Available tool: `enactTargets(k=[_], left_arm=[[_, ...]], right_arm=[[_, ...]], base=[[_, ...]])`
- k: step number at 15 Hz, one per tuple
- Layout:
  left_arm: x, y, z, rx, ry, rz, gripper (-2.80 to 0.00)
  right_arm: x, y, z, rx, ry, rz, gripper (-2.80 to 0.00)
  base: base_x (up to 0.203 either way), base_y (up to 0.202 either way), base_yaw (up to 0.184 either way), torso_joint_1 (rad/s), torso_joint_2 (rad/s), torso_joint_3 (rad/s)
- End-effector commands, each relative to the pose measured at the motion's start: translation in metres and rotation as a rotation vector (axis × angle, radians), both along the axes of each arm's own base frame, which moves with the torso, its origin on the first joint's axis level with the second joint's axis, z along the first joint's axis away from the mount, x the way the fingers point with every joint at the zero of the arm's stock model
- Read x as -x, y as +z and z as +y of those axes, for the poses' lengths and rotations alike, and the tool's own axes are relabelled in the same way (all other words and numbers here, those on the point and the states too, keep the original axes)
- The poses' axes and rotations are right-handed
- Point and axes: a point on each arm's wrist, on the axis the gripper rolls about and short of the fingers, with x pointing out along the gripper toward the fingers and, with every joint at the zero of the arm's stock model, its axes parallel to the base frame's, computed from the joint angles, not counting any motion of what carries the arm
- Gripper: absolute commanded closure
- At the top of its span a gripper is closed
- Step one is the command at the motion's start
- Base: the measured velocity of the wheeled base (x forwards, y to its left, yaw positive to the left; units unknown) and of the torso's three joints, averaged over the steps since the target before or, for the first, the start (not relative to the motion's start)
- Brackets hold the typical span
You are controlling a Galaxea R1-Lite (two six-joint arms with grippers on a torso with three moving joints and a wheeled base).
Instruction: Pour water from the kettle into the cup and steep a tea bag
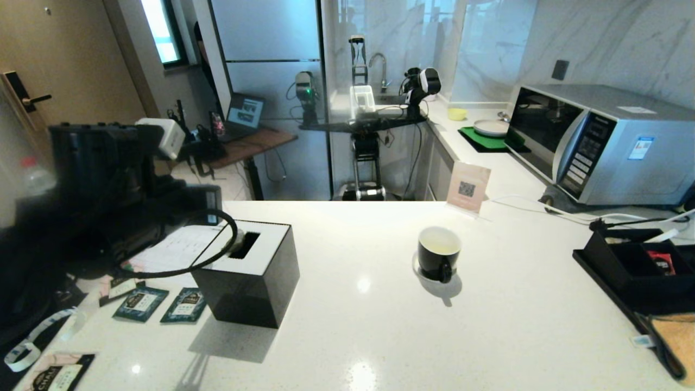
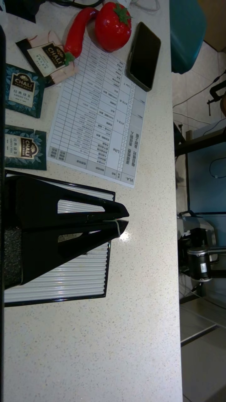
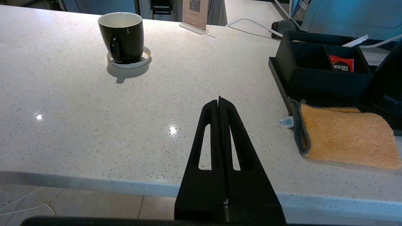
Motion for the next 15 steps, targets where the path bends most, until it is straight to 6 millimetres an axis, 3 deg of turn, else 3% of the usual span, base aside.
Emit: enactTargets(k=[1,15], left_arm=[[-0.001,0.002,0.000,0.003,0.003,-0.009,0.00],[-0.006,-0.015,-0.017,0.042,-0.019,0.047,0.00]], right_arm=[[0.000,0.000,0.000,0.001,0.000,0.000,0.00],[0.000,0.000,0.000,0.001,0.000,0.000,0.00]], base=[[0.000,0.000,0.000,0.000,0.00,0.000],[0.000,0.000,0.000,0.000,0.00,0.000]])
